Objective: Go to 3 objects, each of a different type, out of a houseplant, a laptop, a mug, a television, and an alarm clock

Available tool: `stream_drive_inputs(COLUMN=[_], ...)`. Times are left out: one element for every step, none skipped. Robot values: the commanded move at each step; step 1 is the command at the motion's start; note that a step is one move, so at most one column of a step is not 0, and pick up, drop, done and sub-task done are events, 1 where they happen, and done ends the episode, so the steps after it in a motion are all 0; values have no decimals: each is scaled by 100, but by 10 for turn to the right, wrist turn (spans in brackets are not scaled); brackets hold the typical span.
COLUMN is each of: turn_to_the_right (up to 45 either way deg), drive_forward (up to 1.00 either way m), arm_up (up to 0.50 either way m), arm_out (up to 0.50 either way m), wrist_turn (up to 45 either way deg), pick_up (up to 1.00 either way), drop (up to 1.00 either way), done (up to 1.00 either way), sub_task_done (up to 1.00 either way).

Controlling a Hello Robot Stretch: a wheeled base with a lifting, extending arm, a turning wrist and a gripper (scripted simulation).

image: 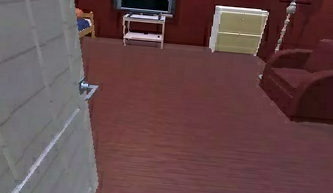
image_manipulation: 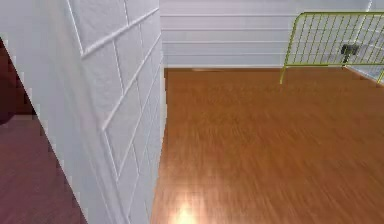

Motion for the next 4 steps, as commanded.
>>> stream_drive_inputs(turn_to_the_right=[0, 0, 0, 0], drive_forward=[100, 100, 100, 100], arm_up=[0, 0, 0, 0], arm_out=[0, 0, 0, 0], wrist_turn=[0, 0, 0, 0], pick_up=[0, 0, 0, 0], drop=[0, 0, 0, 0], done=[0, 0, 0, 0], sub_task_done=[0, 0, 0, 0])
